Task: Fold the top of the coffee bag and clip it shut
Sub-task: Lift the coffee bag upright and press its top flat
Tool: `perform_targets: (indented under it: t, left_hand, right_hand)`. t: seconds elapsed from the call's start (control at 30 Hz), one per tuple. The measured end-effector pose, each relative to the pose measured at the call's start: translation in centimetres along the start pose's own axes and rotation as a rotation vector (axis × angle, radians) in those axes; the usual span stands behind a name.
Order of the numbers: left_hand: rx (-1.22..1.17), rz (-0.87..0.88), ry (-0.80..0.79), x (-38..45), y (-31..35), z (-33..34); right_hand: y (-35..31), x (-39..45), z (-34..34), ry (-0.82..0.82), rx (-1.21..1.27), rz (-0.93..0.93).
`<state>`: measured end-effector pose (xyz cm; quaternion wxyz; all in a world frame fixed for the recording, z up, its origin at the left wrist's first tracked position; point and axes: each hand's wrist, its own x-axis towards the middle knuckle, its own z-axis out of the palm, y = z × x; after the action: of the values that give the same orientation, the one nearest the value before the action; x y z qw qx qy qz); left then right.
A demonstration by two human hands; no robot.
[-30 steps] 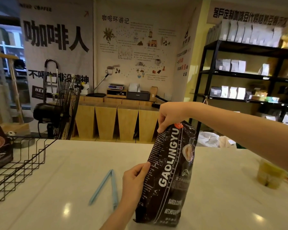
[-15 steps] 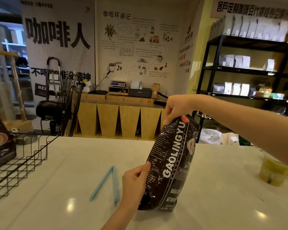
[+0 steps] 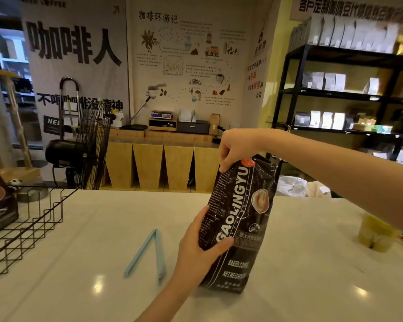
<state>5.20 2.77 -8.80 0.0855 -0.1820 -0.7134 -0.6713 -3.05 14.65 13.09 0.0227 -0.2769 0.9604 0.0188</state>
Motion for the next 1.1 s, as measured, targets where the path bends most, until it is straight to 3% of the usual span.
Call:
perform_targets:
  t: [0.1,0.3,0.43,0.6,0.83,1.1]
  left_hand:
    - [0.008,0.014,0.087,0.0,-0.3,-0.1]
    - [-0.088,-0.046,-0.027,0.8,-0.1,-1.1]
    - [-0.114,-0.030,-0.100,1.1,0.0,-1.4]
    - [-0.132,-0.035,-0.034,1.2,-0.1,-1.3]
    - [-0.054,-0.049,0.174,0.6,0.2,0.9]
    - [-0.185,-0.064,0.145,0.7,0.0,0.1]
  right_hand:
    - [-0.5,-0.2,0.1,0.075,0.019,-0.074]
    - [-0.2,-1.3,-0.9,-0.058,-0.074,-0.045]
    - [0.3,-1.5,-0.8,-0.035,-0.110,-0.043]
    - [0.6,-1.9,-0.3,0.028,-0.052,-0.051]
    - [0.8,-1.9,0.0,0.024,0.026,-0.072]
    - [2.7,-2.9,-0.5,0.063,0.116,-0.076]
